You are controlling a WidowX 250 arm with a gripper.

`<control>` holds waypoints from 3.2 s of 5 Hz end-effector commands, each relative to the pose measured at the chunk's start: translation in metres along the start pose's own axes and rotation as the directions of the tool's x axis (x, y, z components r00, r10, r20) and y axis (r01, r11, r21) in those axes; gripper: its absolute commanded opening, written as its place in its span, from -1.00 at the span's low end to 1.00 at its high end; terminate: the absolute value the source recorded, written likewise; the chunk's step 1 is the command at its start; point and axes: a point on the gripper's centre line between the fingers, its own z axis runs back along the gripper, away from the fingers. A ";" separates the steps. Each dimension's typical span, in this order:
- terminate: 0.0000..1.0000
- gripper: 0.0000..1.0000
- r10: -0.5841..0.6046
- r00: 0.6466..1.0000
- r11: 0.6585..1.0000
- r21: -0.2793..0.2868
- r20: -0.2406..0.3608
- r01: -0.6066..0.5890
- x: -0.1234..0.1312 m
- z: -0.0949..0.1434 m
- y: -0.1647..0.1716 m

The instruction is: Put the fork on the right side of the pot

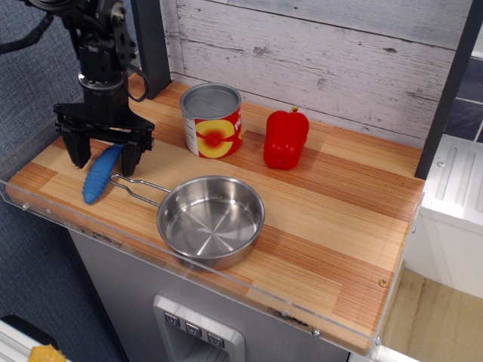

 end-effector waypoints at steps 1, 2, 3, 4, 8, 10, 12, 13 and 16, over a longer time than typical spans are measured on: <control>-1.00 1.00 -0.021 0.999 0.998 -0.053 0.039 0.023 0.002 -0.003 0.001; -1.00 -1.00 -0.014 0.998 0.997 -0.072 0.055 0.017 0.002 -0.002 0.001; -1.00 -1.00 -0.025 0.997 0.998 -0.052 0.069 0.028 0.002 0.002 0.002; -1.00 -1.00 -0.022 0.996 0.999 -0.021 0.082 0.024 0.005 0.011 0.006; -1.00 -1.00 -0.198 0.971 0.980 0.037 0.137 0.195 0.018 0.038 0.013; -1.00 -1.00 -0.079 0.988 0.992 0.108 0.135 0.064 0.004 0.069 0.020; -1.00 -1.00 -0.065 0.971 0.998 0.035 0.231 0.059 -0.017 0.092 -0.017; -1.00 -1.00 -0.101 0.943 0.992 -0.042 0.316 0.121 -0.029 0.104 -0.053; -1.00 -1.00 -0.218 0.927 0.941 -0.187 0.304 0.283 -0.043 0.117 -0.165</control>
